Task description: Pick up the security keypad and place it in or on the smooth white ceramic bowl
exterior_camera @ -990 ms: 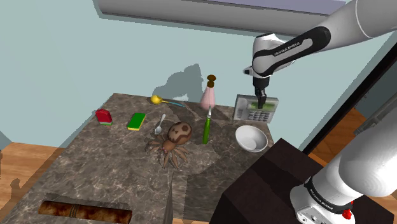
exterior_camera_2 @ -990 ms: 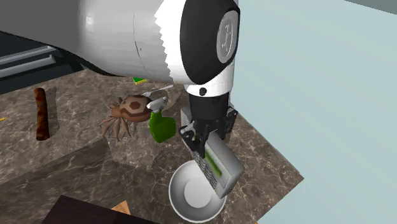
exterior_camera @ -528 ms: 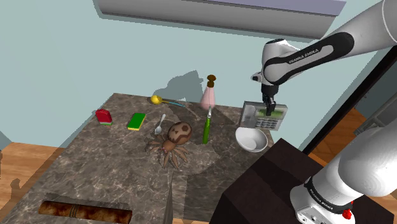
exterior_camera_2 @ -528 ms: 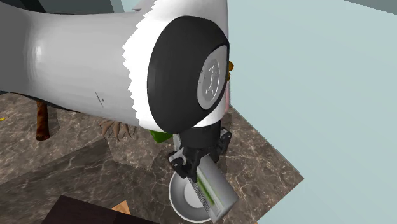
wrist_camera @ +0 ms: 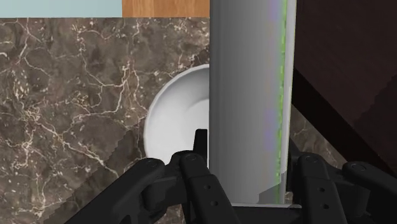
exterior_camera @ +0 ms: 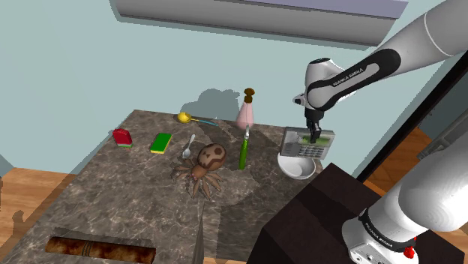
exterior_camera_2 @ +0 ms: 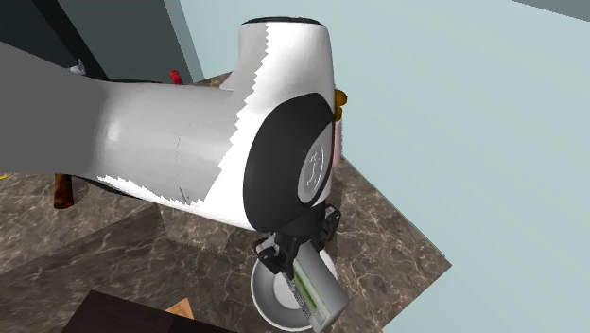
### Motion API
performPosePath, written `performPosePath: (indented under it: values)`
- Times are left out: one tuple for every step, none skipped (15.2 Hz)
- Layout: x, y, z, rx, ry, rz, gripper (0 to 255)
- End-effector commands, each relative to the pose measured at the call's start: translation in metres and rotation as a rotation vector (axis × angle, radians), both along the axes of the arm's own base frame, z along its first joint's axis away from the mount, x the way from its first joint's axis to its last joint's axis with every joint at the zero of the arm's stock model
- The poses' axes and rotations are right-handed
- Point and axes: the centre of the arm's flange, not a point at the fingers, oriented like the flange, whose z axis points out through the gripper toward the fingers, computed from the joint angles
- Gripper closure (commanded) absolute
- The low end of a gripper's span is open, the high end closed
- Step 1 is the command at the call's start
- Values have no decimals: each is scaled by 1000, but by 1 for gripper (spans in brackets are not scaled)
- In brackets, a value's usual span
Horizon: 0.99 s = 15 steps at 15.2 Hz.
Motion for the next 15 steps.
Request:
performPosePath:
  values:
    - [0,1,-10,0,-2,0,255]
    - [0,1,-15,0,-2,0,255]
    - [0,1,-20,0,-2,0,255]
    - [0,1,-26,0,-2,0,255]
    - [0,1,-31,0,-2,0,255]
    - [0,1,-36,0,-2,0,255]
    - [0,1,-42,0,-2,0,255]
    - [0,1,-47,0,-2,0,255]
    - [0,1,-52,0,-2,0,255]
    - [0,1,-52,0,-2,0,255]
    - [0,1,-52,0,-2,0,255]
    - [0,1,-52,0,-2,0,255]
    - [0,1,-52,0,-2,0,255]
    - [0,1,-52,0,-2,0,255]
    - [0,1,-52,0,-2,0,255]
